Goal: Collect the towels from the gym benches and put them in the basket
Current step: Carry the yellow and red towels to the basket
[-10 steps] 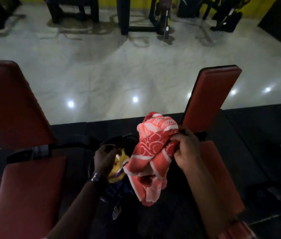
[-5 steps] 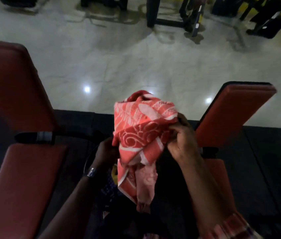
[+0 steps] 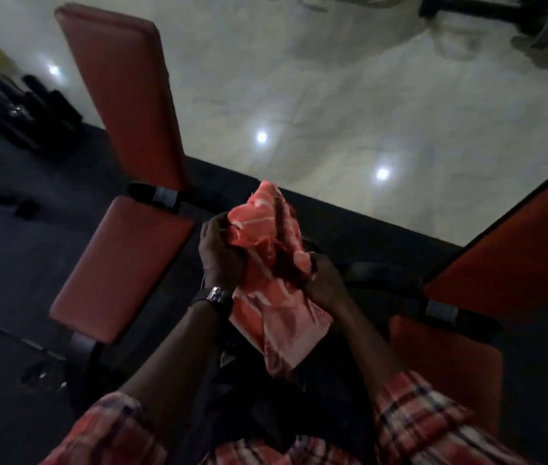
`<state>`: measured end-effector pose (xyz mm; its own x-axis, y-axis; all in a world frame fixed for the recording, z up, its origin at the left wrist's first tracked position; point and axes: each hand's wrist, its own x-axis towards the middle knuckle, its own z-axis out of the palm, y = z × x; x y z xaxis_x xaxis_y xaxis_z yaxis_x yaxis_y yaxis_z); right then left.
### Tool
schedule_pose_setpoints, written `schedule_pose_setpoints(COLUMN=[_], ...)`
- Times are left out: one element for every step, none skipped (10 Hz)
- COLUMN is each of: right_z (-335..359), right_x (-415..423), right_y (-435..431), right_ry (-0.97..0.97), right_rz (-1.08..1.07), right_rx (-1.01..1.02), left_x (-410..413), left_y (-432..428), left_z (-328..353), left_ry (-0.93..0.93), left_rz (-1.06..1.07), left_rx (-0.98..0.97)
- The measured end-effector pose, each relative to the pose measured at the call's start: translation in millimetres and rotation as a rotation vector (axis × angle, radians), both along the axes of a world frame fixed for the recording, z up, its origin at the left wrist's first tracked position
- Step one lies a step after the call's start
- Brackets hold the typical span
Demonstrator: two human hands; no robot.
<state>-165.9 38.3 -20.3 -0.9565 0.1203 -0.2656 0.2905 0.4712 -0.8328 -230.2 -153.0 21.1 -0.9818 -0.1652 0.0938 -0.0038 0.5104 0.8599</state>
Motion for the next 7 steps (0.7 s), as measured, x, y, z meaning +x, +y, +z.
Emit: schedule_pose_setpoints(right_z=[-6.6,-13.1,-21.1,-37.0,-48.4,-53.2,-44.0], right_x=[-10.7,-24.9,-39.6,-31.5,-13.0,-16.1,-29.5], right_y=[-16.0,-36.8,-48.1,-48.3,-42.0,-43.4,-54.8], right_ry=[0.036,-0.009,-0.020,-0.124,-0.220,-0.205,-0.178], right_rz=[0.157,0.081,-0.047,0.138,0.199,0.026,-0.014], right_rx=[-0.035,-0.184,-0.162,0.023,0.160,0.097,0.032], left_x=[21.1,41.1,39.3,32.5,35.7,27.8,19.6], left_y=[7.5,20.9,10.7,-12.2,-24.9,-33.0,-35.0], left_z=[3.6,9.6,4.9,-15.9,-31.1,-39.7,-39.0], left_ry=[0.087,0.092,-0.027,-0.278,-0.399,-0.400,-0.444], left_rz=[-0.073,-0.214,-0.260,-0.282,-0.292,-0.197,-0.157], left_rx=[-0.064,-0.023,-0.002,-0.136,-0.178,-0.147,-0.113])
